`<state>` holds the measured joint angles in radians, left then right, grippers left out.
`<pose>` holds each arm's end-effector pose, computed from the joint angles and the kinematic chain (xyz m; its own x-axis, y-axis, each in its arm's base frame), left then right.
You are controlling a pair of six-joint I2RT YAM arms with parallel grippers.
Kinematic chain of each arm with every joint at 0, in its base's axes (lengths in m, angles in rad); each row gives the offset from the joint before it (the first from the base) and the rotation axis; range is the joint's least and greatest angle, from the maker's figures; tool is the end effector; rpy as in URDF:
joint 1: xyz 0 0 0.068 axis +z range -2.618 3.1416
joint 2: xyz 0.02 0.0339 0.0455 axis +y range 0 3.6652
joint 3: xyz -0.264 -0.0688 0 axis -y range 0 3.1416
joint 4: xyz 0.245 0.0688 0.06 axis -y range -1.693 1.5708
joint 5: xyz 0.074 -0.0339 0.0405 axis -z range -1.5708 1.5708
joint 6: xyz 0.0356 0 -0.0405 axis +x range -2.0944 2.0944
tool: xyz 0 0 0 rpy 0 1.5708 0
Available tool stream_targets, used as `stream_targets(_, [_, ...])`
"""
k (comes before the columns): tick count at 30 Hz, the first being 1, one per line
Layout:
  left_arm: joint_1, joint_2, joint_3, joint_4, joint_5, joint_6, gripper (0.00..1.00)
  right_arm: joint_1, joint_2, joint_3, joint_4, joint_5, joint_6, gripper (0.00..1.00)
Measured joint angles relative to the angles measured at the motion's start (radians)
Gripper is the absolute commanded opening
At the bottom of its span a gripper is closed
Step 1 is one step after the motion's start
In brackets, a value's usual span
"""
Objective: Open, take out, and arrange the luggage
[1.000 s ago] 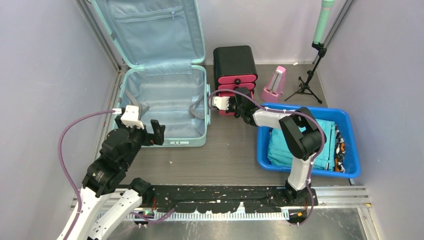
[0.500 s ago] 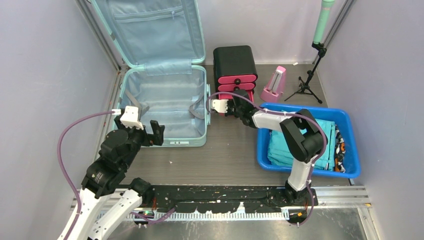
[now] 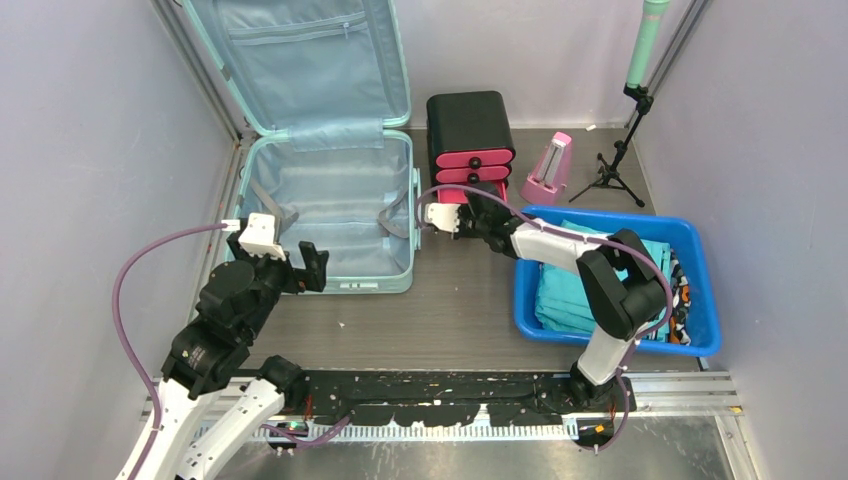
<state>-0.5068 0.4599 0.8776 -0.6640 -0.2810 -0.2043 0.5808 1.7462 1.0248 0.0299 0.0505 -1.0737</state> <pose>0.0817 -0.0341 0.3585 -0.2556 -0.0810 -0.9634 0.1831 0.9744 -0.1306 0.3137 0.2037 0.1868 0.1989 -0.9195 -0.3390 -0.7144 0.1008 -0.6924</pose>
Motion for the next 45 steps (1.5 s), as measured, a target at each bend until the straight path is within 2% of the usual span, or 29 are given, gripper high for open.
stream_targets(9, [0.0,-0.008,-0.002,0.0,-0.001,0.0,1.0,0.039,-0.041,0.067,-0.194,-0.079,0.057,0.2])
stream_targets(11, [0.0,-0.013,-0.004,0.0,-0.001,0.0,1.0,0.045,-0.041,0.068,-0.217,-0.107,0.063,0.16])
stream_targets(14, [0.0,-0.021,-0.007,0.0,-0.001,0.0,1.0,0.045,-0.041,0.067,-0.246,-0.137,0.063,0.04])
stream_targets(18, [0.0,-0.028,-0.009,0.0,-0.006,0.001,1.0,0.045,-0.034,0.056,-0.238,-0.146,0.052,0.0])
stream_targets(33, [0.0,-0.032,-0.011,0.0,-0.007,0.003,1.0,0.012,0.106,0.003,0.042,-0.074,-0.005,0.0])
stream_targets(45, [0.0,-0.032,-0.011,0.0,-0.007,0.003,1.0,-0.037,0.171,0.007,0.23,-0.012,-0.129,0.0])
